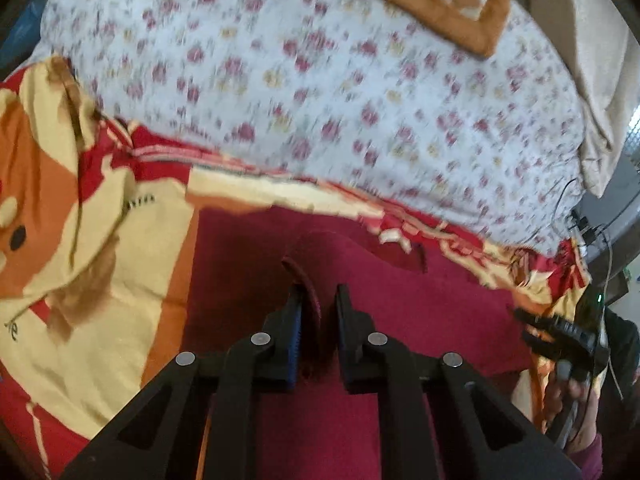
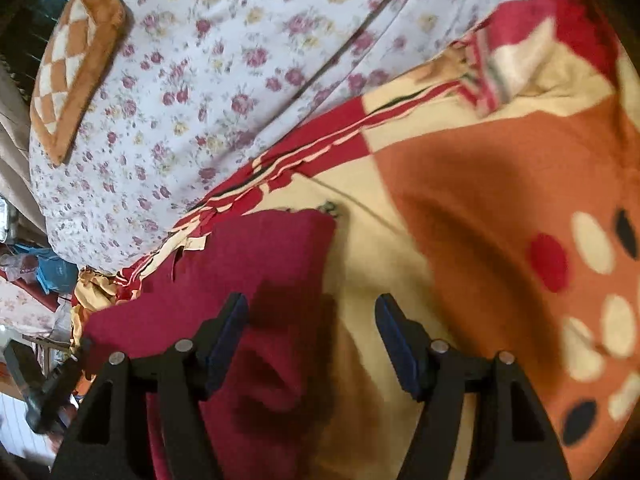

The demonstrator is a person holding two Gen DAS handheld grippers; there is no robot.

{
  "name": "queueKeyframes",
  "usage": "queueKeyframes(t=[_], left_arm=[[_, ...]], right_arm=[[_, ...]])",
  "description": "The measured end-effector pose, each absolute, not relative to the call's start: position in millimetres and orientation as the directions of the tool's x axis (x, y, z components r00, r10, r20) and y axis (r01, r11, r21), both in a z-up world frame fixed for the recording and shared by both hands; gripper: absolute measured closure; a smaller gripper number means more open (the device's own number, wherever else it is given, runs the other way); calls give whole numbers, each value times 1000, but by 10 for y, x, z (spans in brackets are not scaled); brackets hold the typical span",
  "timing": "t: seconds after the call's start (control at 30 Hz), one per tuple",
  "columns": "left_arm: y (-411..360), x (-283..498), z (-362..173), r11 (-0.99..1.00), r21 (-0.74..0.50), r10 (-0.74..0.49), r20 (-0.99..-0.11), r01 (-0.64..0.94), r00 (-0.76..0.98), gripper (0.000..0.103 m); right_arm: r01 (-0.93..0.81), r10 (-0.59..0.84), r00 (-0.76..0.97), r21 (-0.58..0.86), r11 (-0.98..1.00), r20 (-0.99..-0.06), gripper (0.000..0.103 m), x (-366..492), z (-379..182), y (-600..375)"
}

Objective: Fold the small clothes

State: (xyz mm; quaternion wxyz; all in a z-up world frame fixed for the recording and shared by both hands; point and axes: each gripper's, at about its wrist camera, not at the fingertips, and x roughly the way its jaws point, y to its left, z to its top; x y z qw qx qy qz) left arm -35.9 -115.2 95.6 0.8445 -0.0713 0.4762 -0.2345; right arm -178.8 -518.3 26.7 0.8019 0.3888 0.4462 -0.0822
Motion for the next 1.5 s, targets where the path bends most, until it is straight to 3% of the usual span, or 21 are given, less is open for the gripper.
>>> queueKeyframes(t=[0.07, 0.1, 0.13, 0.17, 0.2, 0.37, 0.47, 0.6, 0.7, 0.83, 0.9, 1.17, 1.27, 1.4, 1.43, 1.5], left_arm=[[-1175, -370, 945, 873, -352, -475, -767, 337, 431, 99], [-1177, -369, 961, 867, -360, -486, -760, 343, 431, 99], [-1173, -374, 965, 864, -365, -493, -755, 348, 432, 99], [-1169, -365, 969, 862, -368, -496, -753, 348, 433, 99], [-1168, -353, 965, 864, -369, -495, -753, 343, 434, 99], [-1246, -195, 664, 911, -286, -389, -835, 299, 389, 98], [-1276, -163, 472, 930, -249, -337, -871, 270, 359, 98], [-1258, -217, 531, 929, -245, -342, -858, 279, 384, 98], [-1247, -245, 523, 930, -243, -339, -857, 276, 388, 98], [-1240, -235, 482, 933, -238, -331, -861, 269, 386, 97], [-1241, -239, 481, 936, -233, -324, -862, 264, 389, 94], [-1235, -300, 506, 945, -210, -300, -859, 250, 414, 84], [-1249, -301, 479, 948, -193, -287, -864, 254, 415, 84], [-1279, -309, 472, 950, -170, -271, -864, 261, 424, 84], [-1289, -311, 470, 951, -164, -267, -864, 263, 427, 84], [-1306, -315, 462, 952, -155, -261, -865, 266, 429, 84]], right_arm=[[457, 249, 578, 561, 690, -777, 33, -1630, 201, -5124], [435, 253, 580, 556, 708, -775, 41, -1583, 207, -5081], [418, 239, 583, 539, 731, -776, 54, -1562, 235, -5052], [403, 174, 579, 465, 788, -797, 88, -1522, 326, -5002], [395, 137, 581, 425, 814, -802, 92, -1504, 392, -4993], [424, 46, 560, 334, 842, -827, 93, -1386, 368, -5129], [458, 99, 537, 388, 800, -838, 92, -1403, 228, -5220], [468, 109, 547, 411, 782, -830, 63, -1621, 505, -5131], [382, 109, 519, 344, 858, -848, 43, -1708, 686, -4814], [318, 60, 434, 215, 923, -899, 45, -1882, 525, -4543], [290, 30, 429, 170, 942, -903, 52, -2004, 427, -4503], [368, 40, 545, 282, 886, -837, 51, -2077, 791, -4773], [379, 107, 541, 355, 854, -834, 41, -1837, 681, -4842], [393, 161, 498, 387, 834, -852, 41, -1578, 406, -4805], [392, 150, 505, 380, 838, -850, 43, -1556, 382, -4800], [376, 132, 516, 362, 853, -846, 68, -1563, 404, -4778]])
